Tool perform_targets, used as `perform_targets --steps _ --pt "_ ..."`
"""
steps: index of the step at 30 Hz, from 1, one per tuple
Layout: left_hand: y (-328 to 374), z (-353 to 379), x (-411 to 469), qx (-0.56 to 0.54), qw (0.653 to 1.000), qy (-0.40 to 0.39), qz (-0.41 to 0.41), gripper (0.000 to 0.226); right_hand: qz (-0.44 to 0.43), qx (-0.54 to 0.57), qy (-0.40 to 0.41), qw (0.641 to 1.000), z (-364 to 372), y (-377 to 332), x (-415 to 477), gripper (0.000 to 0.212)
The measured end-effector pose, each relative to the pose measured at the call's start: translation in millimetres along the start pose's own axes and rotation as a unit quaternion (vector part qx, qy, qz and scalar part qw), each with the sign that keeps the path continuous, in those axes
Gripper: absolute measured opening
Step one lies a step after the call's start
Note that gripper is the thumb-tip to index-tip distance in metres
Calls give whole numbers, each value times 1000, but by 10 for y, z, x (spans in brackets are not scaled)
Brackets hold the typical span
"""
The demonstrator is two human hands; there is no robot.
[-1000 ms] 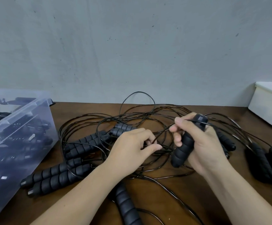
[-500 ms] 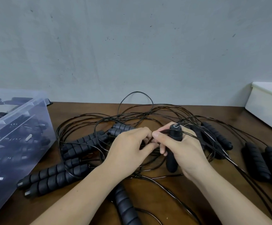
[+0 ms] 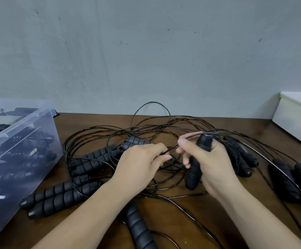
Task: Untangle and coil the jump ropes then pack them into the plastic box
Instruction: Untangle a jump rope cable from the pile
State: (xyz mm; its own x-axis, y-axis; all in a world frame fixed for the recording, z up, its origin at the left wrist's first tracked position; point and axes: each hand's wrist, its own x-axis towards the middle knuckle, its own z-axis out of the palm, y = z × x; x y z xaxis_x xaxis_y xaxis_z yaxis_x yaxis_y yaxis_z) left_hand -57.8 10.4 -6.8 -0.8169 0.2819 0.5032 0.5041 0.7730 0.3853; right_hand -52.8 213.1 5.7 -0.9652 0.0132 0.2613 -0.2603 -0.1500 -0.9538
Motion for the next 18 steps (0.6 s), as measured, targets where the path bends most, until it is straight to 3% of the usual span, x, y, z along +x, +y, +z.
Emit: perform_targets --steps 3,8,16,18 --pt "16 24 -11 16 999 5 28 24 -9 -76 -45 996 75 89 -52 9" --pt "-10 34 -4 27 999 5 25 19 -3 -111 -25 993 83 131 -54 9" --pt "-92 -71 59 73 996 46 -15 22 -22 42 58 997 -111 -87 45 20" --pt "-157 -105 79 95 994 43 -37 26 -18 72 80 994 -177 -147 79 14"
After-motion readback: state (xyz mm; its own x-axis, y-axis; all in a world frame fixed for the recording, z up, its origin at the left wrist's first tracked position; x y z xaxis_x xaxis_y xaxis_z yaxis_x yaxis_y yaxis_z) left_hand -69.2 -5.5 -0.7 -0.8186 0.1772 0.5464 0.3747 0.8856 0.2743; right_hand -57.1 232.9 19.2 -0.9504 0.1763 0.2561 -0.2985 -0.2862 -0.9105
